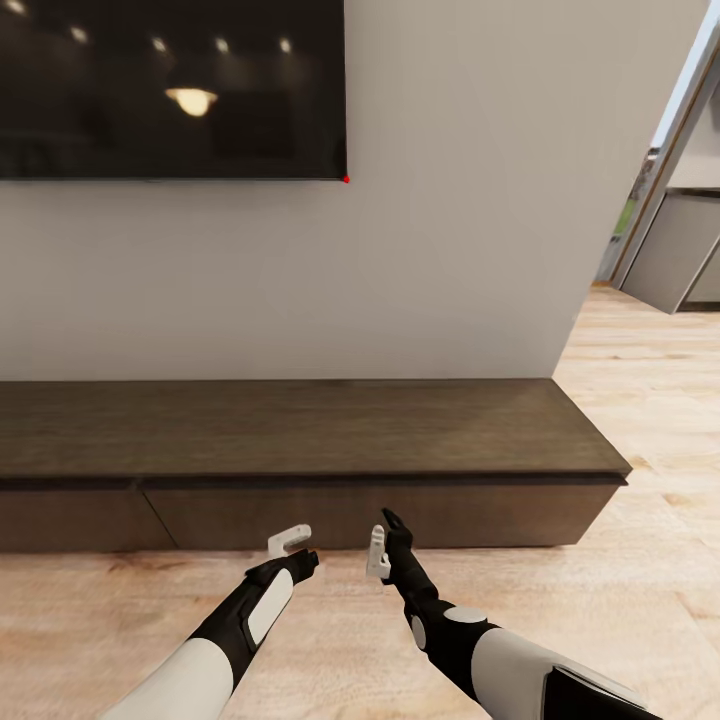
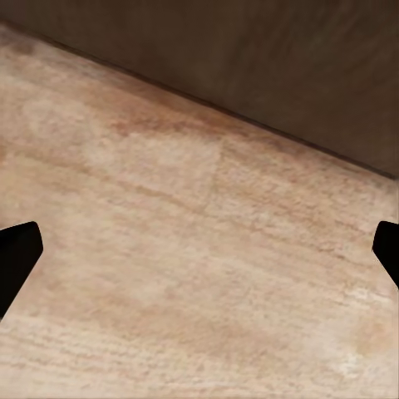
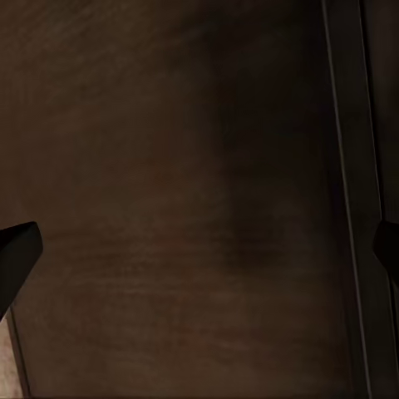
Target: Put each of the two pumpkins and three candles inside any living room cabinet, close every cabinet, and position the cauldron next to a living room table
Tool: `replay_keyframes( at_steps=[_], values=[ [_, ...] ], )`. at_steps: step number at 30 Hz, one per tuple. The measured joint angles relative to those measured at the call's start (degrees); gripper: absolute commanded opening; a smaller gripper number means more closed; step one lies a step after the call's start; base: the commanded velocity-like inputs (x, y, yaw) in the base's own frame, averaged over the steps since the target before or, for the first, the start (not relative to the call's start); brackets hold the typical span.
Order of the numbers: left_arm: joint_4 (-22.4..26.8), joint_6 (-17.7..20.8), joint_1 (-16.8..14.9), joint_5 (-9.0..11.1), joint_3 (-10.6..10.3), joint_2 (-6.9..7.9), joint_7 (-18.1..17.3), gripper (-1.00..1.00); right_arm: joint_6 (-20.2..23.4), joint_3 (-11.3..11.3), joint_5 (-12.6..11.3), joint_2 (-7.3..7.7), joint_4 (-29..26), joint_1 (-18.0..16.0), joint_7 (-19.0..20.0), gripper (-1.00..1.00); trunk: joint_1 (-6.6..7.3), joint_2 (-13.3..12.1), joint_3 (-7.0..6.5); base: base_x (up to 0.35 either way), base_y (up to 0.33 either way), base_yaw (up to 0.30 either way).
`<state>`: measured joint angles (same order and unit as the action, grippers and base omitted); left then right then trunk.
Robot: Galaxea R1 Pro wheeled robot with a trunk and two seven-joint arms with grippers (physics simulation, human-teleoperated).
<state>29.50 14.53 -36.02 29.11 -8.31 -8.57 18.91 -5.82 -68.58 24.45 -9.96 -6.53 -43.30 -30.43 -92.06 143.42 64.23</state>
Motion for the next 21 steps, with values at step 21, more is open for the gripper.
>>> replay_keyframes(
  at_steps=[21],
  values=[
    [0.00, -0.01, 0.00, 0.05, 0.00, 0.00, 0.00, 1.00, 0.00, -0.08, -0.04, 0.00, 0.00, 0.00, 0.09, 1.00, 0.01, 0.00, 0.00, 0.062, 0.000, 0.000]
  ],
)
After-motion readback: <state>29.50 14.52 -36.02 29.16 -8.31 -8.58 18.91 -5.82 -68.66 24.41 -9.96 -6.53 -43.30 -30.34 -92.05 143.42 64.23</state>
